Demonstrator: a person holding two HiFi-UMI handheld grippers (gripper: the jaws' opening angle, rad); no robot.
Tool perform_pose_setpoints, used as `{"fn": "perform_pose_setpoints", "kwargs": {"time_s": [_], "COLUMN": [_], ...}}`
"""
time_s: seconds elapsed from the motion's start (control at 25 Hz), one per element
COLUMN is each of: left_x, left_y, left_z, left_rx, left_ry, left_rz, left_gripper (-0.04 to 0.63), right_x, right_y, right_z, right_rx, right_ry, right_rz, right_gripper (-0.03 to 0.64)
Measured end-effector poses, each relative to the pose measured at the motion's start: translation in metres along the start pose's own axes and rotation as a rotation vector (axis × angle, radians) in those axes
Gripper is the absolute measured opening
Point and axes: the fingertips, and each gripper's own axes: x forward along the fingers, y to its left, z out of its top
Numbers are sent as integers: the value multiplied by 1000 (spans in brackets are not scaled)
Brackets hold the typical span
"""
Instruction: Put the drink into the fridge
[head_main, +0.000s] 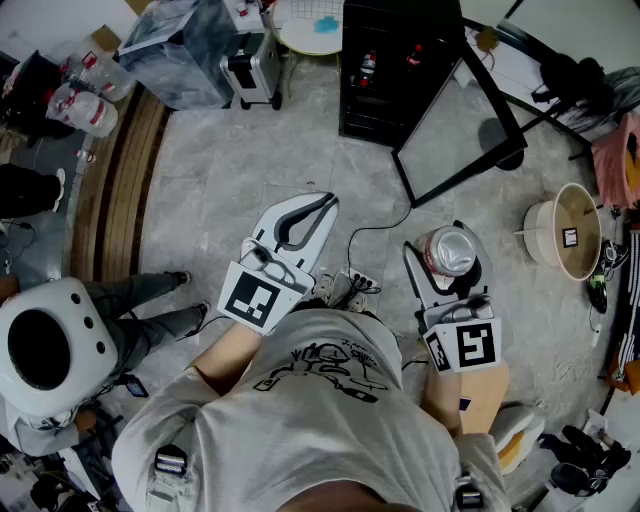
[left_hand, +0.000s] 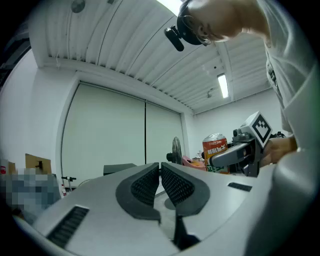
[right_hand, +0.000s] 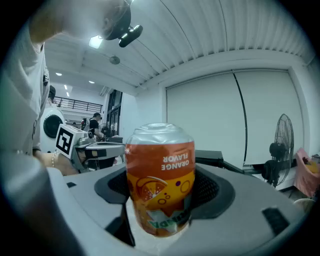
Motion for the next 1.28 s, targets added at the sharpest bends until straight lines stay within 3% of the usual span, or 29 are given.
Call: {"fn": "perform_pose_setpoints", "kwargs": {"time_s": [0.28,0.76,1.04,1.28], "left_x": [-8,-7,32,99], "left_y": [28,64,85,107], "left_z": [-4,-11,-18,-21], "left_rx": [-23,-54,-40,-32], "left_ry": [3,-15,-12,-4], "left_rz": [-36,-38,-37,-26], "left_gripper": [29,29,29,29], "right_x": [26,56,96,138], "right_y": [16,15,-17,-69], "right_z": [7,7,3,3], "right_rx": [52,17,0,13], "right_ry": [-17,10,7,-3], "right_rz": [-4,-43,-30,-3], "right_gripper": [339,339,339,339]}}
